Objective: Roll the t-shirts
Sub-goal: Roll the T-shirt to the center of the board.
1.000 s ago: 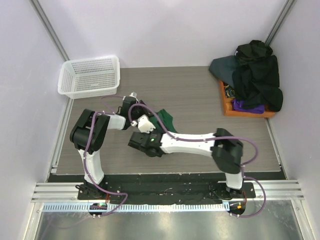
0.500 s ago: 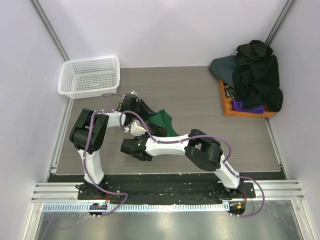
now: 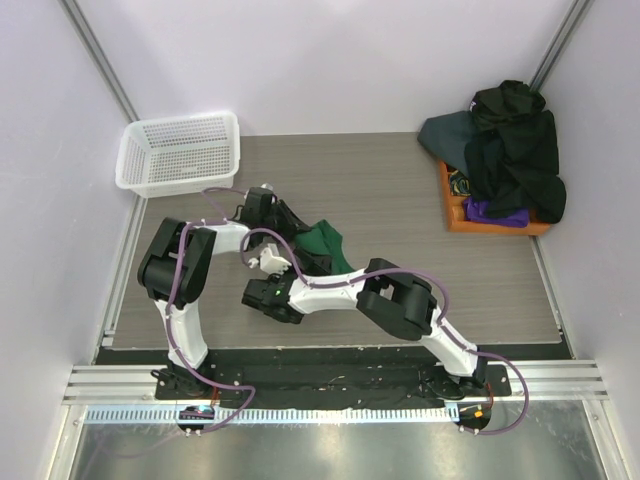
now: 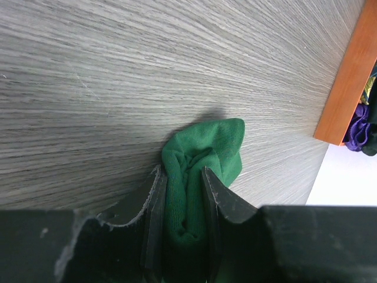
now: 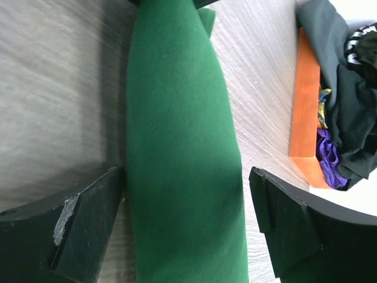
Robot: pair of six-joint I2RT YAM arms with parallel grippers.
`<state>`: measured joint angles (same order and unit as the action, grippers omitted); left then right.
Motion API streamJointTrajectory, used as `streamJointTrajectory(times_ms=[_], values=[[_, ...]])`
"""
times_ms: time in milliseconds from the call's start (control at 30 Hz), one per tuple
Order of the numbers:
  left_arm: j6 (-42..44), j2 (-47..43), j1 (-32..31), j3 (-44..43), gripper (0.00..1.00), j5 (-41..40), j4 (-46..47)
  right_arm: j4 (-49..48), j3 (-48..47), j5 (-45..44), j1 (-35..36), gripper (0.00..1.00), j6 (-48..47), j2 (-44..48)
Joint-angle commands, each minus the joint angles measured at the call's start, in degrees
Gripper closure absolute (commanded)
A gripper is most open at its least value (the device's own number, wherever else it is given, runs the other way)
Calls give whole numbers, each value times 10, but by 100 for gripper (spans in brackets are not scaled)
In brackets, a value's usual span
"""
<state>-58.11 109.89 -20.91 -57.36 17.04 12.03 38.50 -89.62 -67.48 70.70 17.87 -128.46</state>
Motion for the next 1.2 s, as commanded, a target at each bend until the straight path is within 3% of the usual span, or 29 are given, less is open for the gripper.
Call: streamJointTrajectory(times_ms=[0, 300, 400, 500, 667, 700, 800, 1000, 1167], values=[[1, -35, -7, -6, 83, 2, -17, 3, 14, -2, -21, 3, -3, -35], [3, -30, -7, -20, 83, 6, -20, 18, 40, -6, -28, 23, 31, -26], [4, -31, -7, -21, 80, 9, -22, 17, 42, 6, -28, 39, 31, -17], [4, -38, -7, -19, 71, 3, -24, 13, 39, 26, -28, 49, 36, -8], [4, -42, -7, -13, 55, 2, -23, 0, 48, 61, -30, 56, 43, 15], [4, -45, -6, -13, 40, 2, -18, -2, 50, 73, -31, 58, 45, 18], [5, -56, -1, -3, 21, -2, 3, -7, 60, 84, -33, 60, 52, 30], [17, -71, 17, -20, 9, 16, -19, -37, 103, 116, -38, 61, 54, 78], [25, -88, 32, -12, 7, 18, -22, -104, 155, 216, -57, 61, 52, 140]])
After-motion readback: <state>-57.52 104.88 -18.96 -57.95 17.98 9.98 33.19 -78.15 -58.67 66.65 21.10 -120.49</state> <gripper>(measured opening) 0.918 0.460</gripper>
